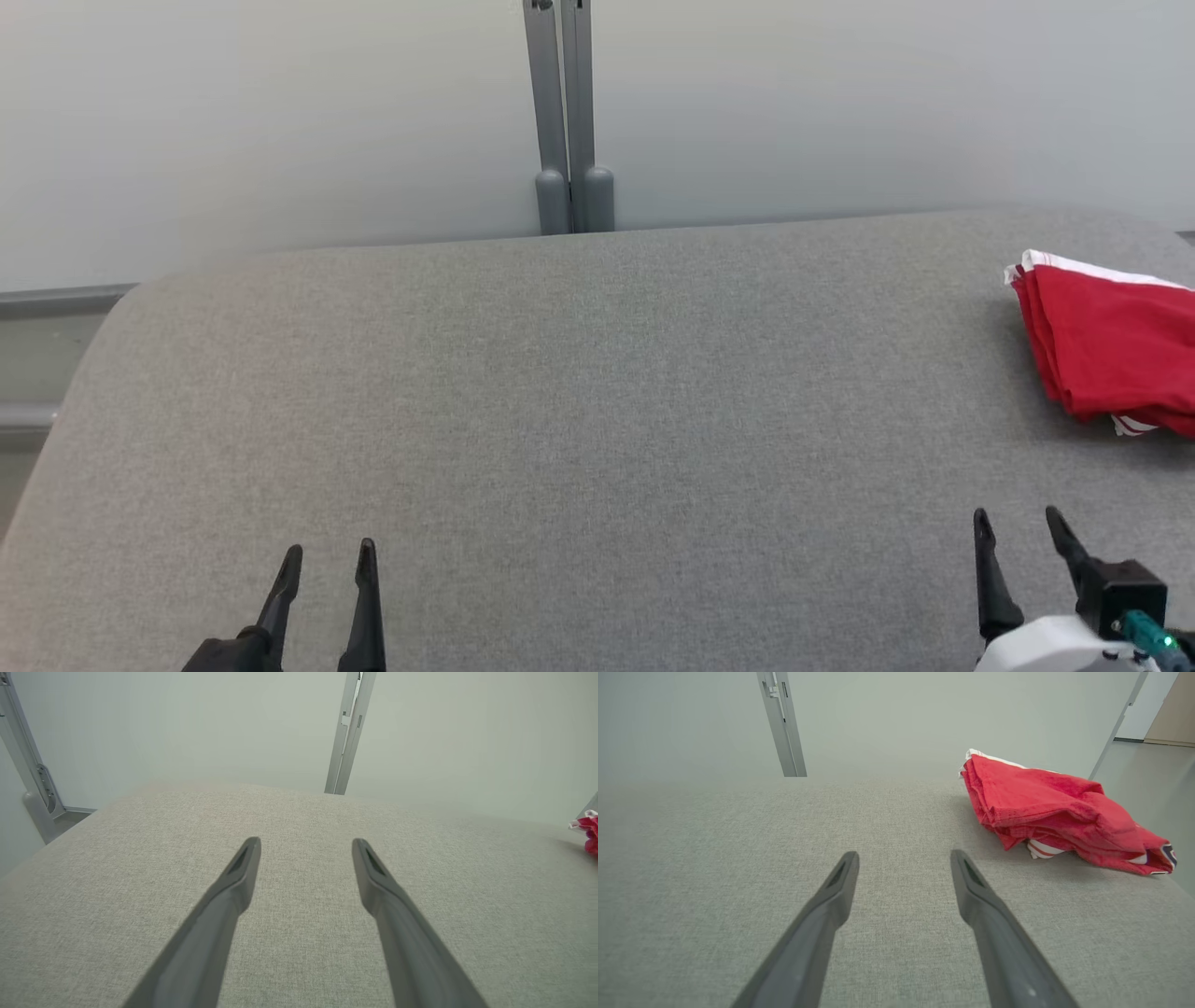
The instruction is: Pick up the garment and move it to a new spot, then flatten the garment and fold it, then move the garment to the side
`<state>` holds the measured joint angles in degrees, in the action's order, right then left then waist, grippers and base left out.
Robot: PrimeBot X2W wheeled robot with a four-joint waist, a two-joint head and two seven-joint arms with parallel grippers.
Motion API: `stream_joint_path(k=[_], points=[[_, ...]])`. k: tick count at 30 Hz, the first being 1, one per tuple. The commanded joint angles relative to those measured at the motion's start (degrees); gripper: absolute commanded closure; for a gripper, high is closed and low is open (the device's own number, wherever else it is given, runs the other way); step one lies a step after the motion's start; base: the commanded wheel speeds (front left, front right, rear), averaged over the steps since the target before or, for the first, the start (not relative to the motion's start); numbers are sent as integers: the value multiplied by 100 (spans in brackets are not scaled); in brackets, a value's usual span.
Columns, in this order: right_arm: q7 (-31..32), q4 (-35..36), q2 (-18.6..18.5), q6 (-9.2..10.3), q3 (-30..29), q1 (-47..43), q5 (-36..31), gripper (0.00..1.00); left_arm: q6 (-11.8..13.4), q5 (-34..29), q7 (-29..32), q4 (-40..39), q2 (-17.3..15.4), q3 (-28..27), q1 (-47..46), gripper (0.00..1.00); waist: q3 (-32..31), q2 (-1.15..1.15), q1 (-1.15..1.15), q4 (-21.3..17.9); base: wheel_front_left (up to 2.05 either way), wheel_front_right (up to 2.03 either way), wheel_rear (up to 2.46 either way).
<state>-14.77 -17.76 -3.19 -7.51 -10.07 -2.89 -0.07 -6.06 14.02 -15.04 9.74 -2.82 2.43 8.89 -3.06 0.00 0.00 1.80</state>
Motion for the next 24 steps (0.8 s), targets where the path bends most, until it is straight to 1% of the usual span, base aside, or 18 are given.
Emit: stream_joint_path(k=[1, 6, 10, 16, 21, 22, 24], points=[[-42, -18, 1, 6, 35, -163, 23, 0, -31, -43, -14, 58, -17, 51, -92, 0, -214, 0, 0, 34, 0, 0, 0], [-43, 165, 20, 6, 482, -362, 116, 0, -43, 24, -15, 210, -16, 77, -166, 0, -259, 0, 0, -106, 0, 0, 0], [-44, 257, 17, 6, 771, -200, 111, 0, -16, 37, -15, 342, -16, 83, -162, 0, -251, 0, 0, -116, 0, 0, 0], [-45, 294, 19, 6, 668, -80, 144, 0, -2, 46, -15, 486, -16, 115, -269, 0, -226, 0, 0, 83, 0, 0, 0], [-45, 348, 19, 6, 548, -63, 95, 0, -17, 148, -15, 559, -16, 169, -318, 0, -201, 0, 0, 159, 0, 0, 0], [-22, 304, 41, -1, 556, -122, 100, 100, -3, 144, 2, 569, 0, 158, -238, 100, -214, 0, 0, 150, 0, 0, 0], [-13, 205, 65, -1, 553, -165, 106, 100, -3, 148, 29, 660, 7, 163, -185, 100, -213, 0, 0, 150, 0, 0, 0]])
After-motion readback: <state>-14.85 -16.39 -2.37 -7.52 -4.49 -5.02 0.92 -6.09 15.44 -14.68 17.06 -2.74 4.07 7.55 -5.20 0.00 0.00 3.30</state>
